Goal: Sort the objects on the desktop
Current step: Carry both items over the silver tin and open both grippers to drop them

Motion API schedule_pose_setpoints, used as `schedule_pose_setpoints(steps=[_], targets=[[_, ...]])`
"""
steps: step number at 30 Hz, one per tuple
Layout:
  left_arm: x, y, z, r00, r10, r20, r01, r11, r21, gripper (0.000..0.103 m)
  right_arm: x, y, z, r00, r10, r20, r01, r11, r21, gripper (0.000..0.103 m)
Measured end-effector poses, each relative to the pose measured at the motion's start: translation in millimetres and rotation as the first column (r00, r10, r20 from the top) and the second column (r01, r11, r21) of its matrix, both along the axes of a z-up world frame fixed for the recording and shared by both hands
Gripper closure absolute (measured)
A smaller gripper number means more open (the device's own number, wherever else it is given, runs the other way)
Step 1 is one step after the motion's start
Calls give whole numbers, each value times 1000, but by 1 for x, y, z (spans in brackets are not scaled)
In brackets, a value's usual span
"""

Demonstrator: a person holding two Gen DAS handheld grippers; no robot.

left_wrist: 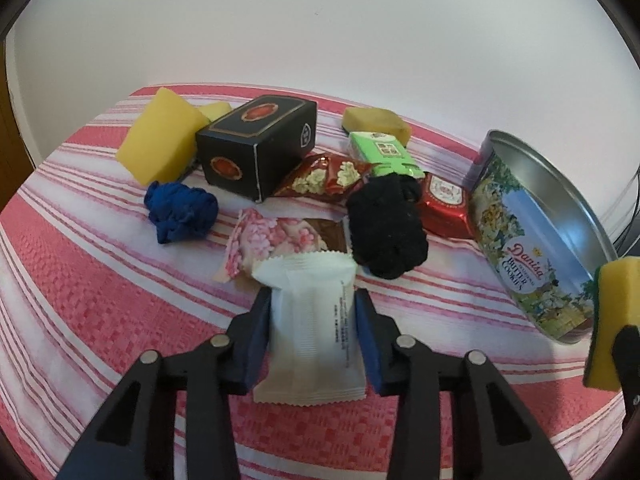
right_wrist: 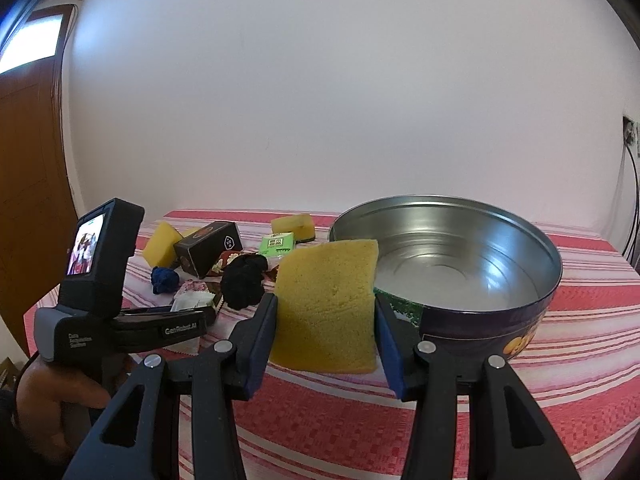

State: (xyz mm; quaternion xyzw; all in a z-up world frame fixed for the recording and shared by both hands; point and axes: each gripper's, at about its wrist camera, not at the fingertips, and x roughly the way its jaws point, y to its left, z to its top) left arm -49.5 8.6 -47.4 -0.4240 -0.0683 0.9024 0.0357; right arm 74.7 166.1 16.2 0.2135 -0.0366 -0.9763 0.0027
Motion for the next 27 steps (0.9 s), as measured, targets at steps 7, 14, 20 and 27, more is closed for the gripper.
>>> schedule_pose_setpoints(steps=[7,14,20,27], targets=[[22,7,5,999,-19,-41,21,999,30,63,8,8,1,999,-37,-26,37,999,-17,53],[36,30,26,991,-81,-102,84,996,21,63,19,16,8,996,-73,-44,72,997,-26,53],[42,55,43,978,-146,-151,148,989,1,63,28,38,20,989,-128,-75,123,991,-59,53],[42,83,51,964,-209,-166,212,977,3,63,38,59,26,977,-190,-97,185,981,-54,53]])
